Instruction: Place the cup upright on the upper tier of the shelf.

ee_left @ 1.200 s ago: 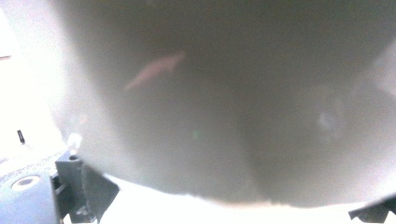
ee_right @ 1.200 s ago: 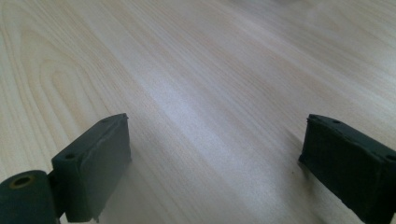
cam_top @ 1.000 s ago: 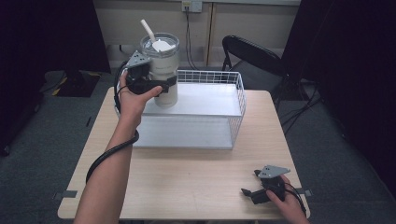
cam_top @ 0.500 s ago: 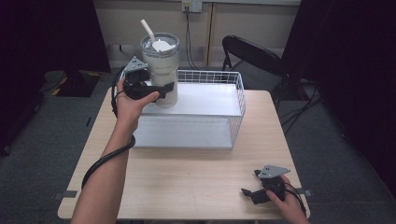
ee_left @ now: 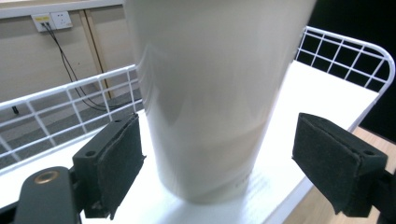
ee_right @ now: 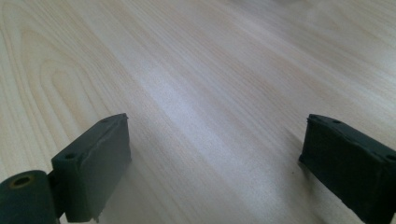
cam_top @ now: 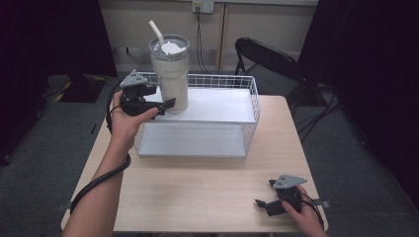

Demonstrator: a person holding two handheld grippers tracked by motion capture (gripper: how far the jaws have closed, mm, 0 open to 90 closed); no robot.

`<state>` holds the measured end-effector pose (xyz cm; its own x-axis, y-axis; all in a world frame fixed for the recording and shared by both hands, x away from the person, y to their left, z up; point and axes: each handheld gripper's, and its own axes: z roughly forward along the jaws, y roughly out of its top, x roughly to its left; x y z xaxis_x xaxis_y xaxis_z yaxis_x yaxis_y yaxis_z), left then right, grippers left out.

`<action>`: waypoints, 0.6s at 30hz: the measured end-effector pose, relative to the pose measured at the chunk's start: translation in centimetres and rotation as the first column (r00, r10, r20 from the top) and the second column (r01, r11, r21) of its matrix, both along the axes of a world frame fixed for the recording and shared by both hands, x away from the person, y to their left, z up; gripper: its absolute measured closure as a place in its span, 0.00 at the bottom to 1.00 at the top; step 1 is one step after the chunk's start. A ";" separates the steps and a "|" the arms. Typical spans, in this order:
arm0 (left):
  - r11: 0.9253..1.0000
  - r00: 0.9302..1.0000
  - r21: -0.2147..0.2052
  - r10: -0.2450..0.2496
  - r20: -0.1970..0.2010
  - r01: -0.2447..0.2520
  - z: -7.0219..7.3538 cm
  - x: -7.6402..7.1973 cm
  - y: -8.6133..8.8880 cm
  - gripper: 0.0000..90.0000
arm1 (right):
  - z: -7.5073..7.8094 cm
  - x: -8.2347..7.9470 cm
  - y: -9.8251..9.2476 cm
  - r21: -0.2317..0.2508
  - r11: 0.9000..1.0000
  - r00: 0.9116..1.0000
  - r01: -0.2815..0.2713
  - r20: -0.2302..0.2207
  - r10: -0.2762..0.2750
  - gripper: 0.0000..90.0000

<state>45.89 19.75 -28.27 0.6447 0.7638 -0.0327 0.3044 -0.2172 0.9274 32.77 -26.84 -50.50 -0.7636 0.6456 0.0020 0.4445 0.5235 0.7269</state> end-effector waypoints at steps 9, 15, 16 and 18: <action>1.000 1.000 0.000 -0.023 -0.015 0.023 -0.9 -1.5 0.6 0.17 | 0.0 0.0 0.0 0.000 1.000 1.000 0.000 0.000 0.000 0.08; 0.998 0.998 -0.018 -0.054 -0.028 0.053 -1.7 -2.5 0.8 0.17 | 0.0 0.0 0.0 0.000 1.000 1.000 0.000 0.000 0.000 0.08; 0.998 0.998 -0.019 -0.060 -0.028 0.060 -1.8 -2.8 0.8 0.17 | 0.0 0.0 0.0 0.000 1.000 1.000 0.001 -0.002 -0.001 0.08; 0.998 0.997 -0.016 -0.067 -0.026 0.067 -1.8 -3.2 0.7 0.17 | 0.0 0.0 0.0 0.000 1.000 1.000 0.001 -0.002 -0.001 0.08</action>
